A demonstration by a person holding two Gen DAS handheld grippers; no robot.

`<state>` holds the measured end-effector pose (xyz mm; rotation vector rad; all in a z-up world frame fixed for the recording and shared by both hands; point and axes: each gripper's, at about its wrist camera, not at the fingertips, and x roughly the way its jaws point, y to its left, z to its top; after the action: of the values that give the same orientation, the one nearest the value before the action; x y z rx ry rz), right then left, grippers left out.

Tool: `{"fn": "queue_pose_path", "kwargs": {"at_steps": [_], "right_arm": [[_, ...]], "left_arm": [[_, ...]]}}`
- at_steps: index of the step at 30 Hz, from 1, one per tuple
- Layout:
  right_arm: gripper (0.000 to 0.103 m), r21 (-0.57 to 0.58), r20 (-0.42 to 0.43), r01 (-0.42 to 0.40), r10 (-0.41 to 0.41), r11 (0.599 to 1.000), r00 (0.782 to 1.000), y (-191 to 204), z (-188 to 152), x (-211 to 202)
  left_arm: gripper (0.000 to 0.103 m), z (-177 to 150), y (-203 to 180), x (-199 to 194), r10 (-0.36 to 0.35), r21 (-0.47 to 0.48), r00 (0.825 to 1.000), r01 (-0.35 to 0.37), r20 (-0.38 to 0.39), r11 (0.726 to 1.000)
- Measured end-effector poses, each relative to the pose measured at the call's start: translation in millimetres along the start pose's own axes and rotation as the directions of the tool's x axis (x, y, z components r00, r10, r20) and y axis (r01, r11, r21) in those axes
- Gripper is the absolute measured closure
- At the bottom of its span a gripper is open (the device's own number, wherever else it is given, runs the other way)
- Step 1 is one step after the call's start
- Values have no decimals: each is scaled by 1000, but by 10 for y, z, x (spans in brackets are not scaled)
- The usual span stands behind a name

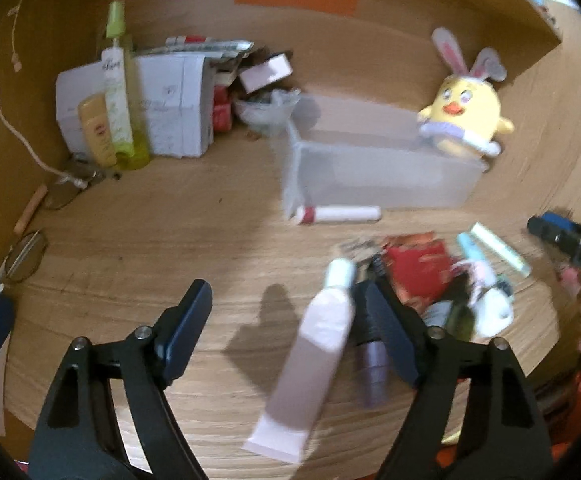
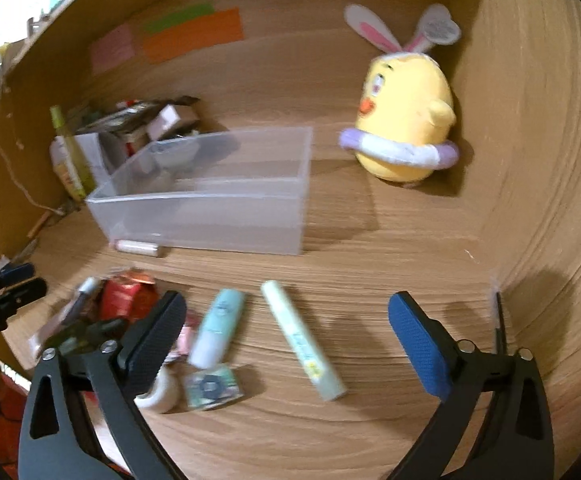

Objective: Organize objects
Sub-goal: 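Move left tool to the pink tube while right tool moves to the green-white pen, then close left tool on the pink tube while right tool closes on the pen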

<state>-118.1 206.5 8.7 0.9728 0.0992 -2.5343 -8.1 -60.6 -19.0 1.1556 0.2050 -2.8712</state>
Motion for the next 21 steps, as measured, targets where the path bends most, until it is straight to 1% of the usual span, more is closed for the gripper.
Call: {"fn": "queue_pose_path", "kwargs": {"at_steps": [5,8,13,16,20,21], "right_arm": [[20,23,-85,-3,5,1000,996,-164,-62,223],[27,26,-117,-8,11,1000,993,-199,-130,304],[28,-3,-141,1,-2,1000,990,-187,-165,397],[31,-29,-155,3,-8,1000,988,-150,-138,452],[46,-79,-182,13,-27,997,983,-83,-109,542],[50,-95,-192,16,-34,995,981,-61,-100,579]], "left_arm": [[32,-49,96,170,-13,-15,997,12,-75,1000],[33,-49,75,221,-29,-6,995,28,-98,1000],[33,-26,-47,305,-21,51,992,28,-123,998],[33,11,-82,355,-17,63,990,26,-142,998],[33,75,-80,439,-19,52,984,28,-175,998],[35,96,-79,465,-21,55,983,31,-184,998]]}}
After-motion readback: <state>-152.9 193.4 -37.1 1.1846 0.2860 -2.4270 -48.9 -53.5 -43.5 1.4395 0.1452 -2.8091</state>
